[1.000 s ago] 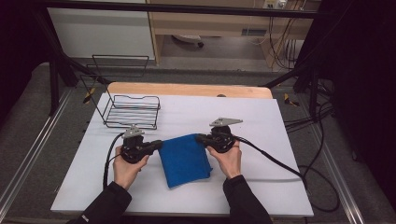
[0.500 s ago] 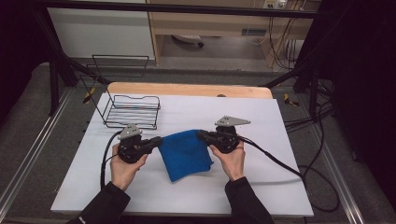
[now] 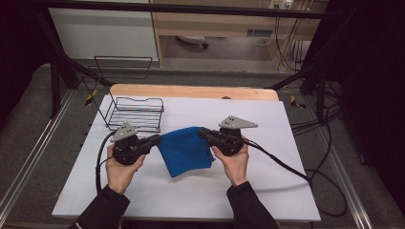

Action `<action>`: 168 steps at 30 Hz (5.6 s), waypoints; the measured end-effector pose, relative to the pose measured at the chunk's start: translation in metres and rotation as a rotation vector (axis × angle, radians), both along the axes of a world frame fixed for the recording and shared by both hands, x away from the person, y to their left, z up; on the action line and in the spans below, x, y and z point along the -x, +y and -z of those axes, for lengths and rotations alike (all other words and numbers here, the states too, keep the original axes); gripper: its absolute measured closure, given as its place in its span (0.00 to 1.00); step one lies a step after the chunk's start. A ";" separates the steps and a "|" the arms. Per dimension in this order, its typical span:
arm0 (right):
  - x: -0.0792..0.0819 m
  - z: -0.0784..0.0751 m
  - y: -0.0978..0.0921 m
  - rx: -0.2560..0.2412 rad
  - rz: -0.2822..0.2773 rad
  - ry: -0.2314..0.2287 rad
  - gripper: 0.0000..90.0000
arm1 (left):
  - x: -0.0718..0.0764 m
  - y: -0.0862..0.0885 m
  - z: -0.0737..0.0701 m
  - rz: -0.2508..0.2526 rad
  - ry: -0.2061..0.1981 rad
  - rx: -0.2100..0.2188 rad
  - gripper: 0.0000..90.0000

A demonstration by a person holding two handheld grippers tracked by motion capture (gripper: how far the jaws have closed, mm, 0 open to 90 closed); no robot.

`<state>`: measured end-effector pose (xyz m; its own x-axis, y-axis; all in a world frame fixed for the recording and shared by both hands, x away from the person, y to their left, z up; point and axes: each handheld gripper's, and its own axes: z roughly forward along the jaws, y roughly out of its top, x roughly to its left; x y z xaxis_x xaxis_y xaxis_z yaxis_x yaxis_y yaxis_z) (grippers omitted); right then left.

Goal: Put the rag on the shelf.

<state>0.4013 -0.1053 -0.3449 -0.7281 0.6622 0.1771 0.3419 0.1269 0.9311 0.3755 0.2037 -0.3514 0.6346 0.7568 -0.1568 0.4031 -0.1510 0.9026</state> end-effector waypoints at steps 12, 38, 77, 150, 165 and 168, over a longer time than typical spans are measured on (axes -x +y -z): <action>0.001 -0.006 0.020 -0.032 0.005 -0.054 0.93 | 0.003 0.021 -0.014 -0.044 -0.045 0.028 0.96; -0.004 -0.037 0.079 -0.111 0.032 -0.208 0.94 | 0.003 0.069 -0.047 -0.146 -0.178 0.095 0.96; -0.020 -0.088 0.142 -0.188 0.012 -0.316 0.94 | -0.008 0.127 -0.103 -0.244 -0.331 0.186 0.96; -0.110 -0.193 0.194 -0.203 0.035 -0.409 0.94 | -0.113 0.159 -0.207 -0.348 -0.425 0.211 0.97; -0.129 -0.177 0.196 -0.165 0.069 -0.370 0.94 | -0.139 0.156 -0.192 -0.344 -0.400 0.176 0.97; -0.129 -0.173 0.196 -0.162 0.070 -0.358 0.94 | -0.139 0.155 -0.187 -0.344 -0.398 0.170 0.97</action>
<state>0.5308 0.0907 -0.1721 -0.7169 0.6967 0.0262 -0.0056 -0.0433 0.9990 0.5149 0.3591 -0.1643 0.3902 0.9160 -0.0934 0.0258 0.0905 0.9956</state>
